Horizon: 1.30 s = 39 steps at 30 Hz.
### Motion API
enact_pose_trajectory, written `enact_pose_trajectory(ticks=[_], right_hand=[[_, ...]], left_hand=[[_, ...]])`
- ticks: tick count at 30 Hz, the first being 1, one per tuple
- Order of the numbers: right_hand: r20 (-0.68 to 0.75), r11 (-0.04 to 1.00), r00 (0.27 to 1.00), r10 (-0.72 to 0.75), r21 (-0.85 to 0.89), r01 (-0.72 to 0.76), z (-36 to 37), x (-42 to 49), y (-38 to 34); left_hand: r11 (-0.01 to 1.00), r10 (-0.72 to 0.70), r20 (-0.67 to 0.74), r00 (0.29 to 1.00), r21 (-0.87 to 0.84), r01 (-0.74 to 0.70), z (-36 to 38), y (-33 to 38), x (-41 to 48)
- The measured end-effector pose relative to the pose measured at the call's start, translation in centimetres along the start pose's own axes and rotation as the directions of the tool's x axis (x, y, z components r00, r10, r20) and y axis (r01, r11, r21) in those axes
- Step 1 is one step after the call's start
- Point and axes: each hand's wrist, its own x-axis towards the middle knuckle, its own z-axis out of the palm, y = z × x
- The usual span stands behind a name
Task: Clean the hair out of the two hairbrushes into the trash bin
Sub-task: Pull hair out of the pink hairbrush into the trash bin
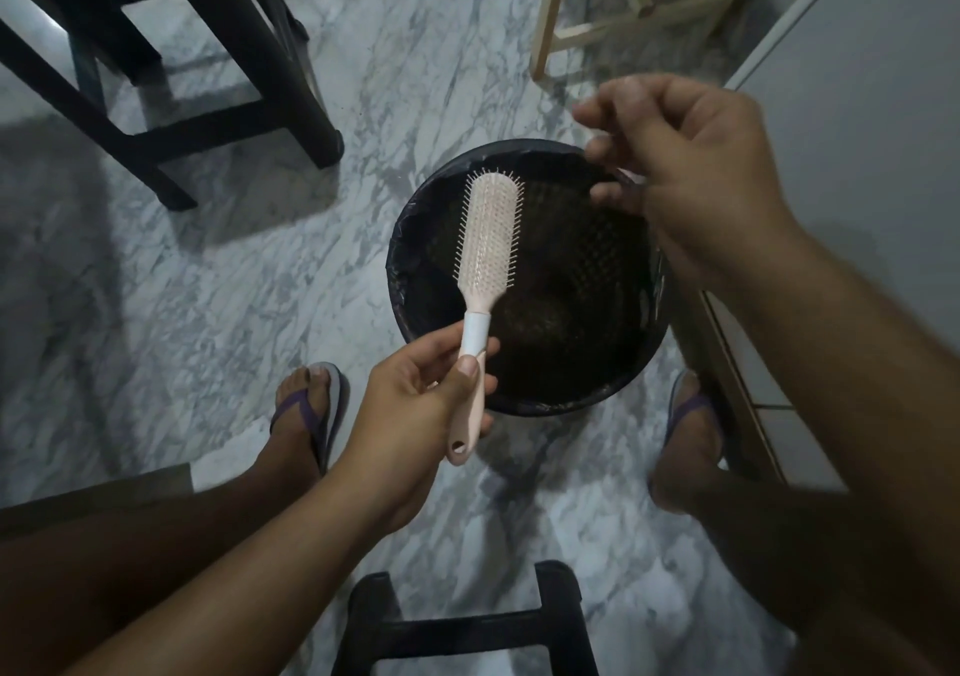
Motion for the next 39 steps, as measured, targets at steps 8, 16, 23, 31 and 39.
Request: enact_pose_trajectory(ticks=[8, 16, 23, 31, 39], right_hand=[[0.505, 0.277, 0.795, -0.336, -0.754, 0.596, 0.9, -0.8, 4.6], [0.349, 0.220, 0.747, -0.565, -0.809, 0.545, 2.2, -2.1, 5.1], [0.342, 0.332, 0.807, -0.482, -0.781, 0.529, 1.2, -1.2, 3.7], [0.341, 0.384, 0.821, -0.457, -0.757, 0.528, 0.6, -1.2, 1.8], [0.213, 0.476, 0.857, -0.470, -0.756, 0.449, -0.4, -1.2, 0.8]], left_hand=[[0.998, 0.053, 0.004, 0.999, 0.036, -0.053, 0.1, 0.1, 0.0], [0.989, 0.122, -0.025, 0.992, 0.083, -0.119, -0.4, 0.5, 0.2], [0.996, 0.052, 0.043, 0.998, 0.073, -0.055, 0.0, 0.1, 0.0], [0.995, 0.061, 0.033, 0.998, 0.074, -0.064, 0.2, 0.0, 0.5], [0.996, 0.046, 0.036, 0.998, 0.073, -0.049, 0.4, -0.5, 0.4]])
